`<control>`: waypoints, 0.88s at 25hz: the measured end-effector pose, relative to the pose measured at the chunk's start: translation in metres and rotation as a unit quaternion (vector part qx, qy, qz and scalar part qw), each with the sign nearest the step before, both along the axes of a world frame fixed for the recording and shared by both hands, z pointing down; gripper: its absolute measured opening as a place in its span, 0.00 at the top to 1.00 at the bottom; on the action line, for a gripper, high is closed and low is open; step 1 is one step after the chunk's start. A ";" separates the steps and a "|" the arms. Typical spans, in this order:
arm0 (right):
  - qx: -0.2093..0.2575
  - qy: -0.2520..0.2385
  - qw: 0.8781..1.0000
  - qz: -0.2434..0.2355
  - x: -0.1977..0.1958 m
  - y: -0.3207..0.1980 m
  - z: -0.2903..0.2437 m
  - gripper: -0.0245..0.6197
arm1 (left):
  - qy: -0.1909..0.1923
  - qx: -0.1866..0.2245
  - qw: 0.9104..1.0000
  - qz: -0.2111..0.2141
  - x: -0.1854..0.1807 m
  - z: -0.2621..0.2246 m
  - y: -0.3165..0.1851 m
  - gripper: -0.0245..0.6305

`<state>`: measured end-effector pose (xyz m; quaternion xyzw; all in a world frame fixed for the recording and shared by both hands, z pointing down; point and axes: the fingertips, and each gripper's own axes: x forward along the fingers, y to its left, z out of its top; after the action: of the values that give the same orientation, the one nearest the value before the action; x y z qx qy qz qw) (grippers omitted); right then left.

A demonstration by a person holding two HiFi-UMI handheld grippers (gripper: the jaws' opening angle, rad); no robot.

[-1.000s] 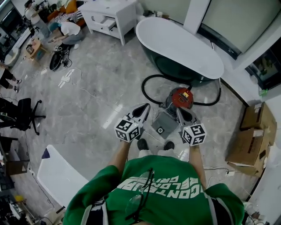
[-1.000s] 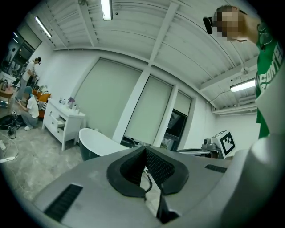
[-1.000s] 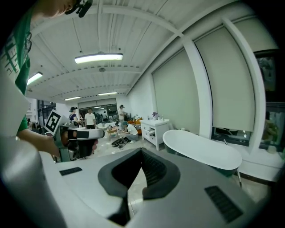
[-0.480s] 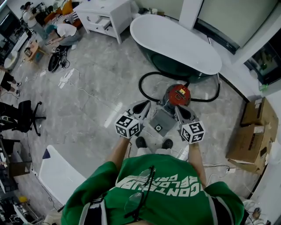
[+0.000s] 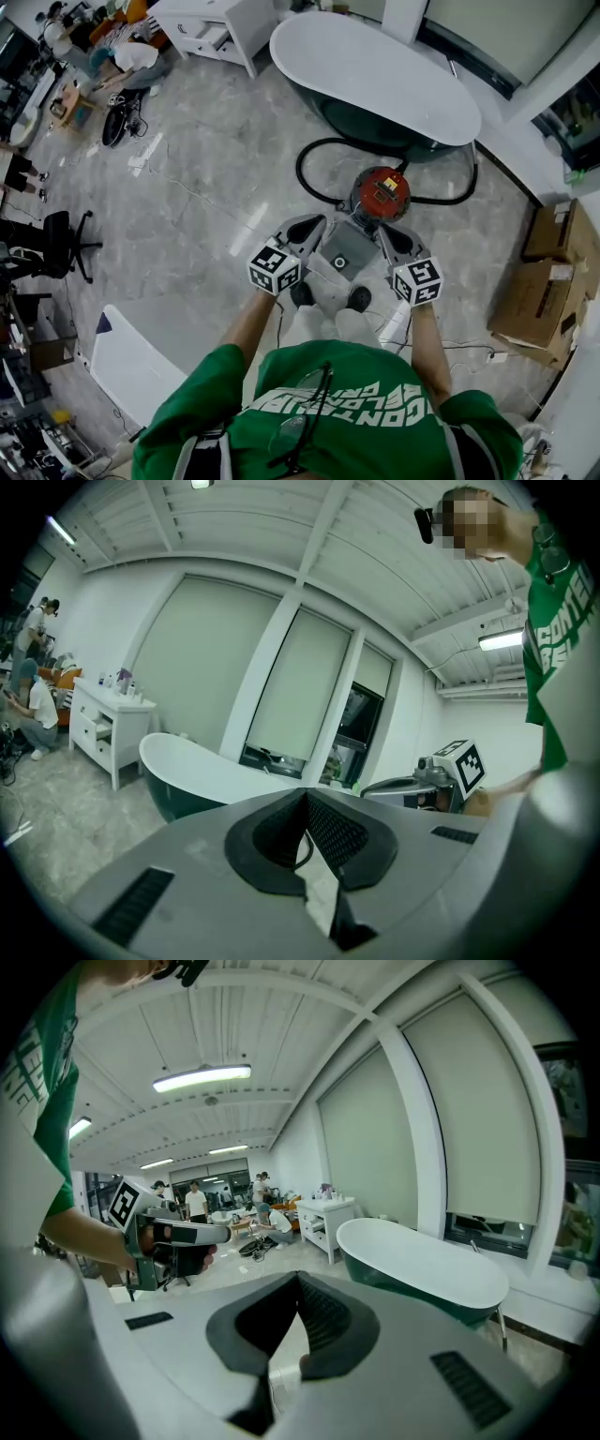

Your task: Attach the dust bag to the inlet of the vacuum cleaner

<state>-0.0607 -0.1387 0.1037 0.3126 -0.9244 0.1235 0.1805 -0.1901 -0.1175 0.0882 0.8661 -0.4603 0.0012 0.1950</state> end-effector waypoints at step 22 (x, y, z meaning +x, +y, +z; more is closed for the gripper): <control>-0.023 0.027 0.998 -0.053 -0.009 -0.055 0.162 0.95 | -0.020 -0.036 0.996 0.083 0.046 0.166 -0.040 0.96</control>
<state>-0.0699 -0.1936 0.2653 0.2618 -0.9313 0.1268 0.2191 -0.1441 -0.1578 0.2544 0.8933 -0.3906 0.0512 0.2163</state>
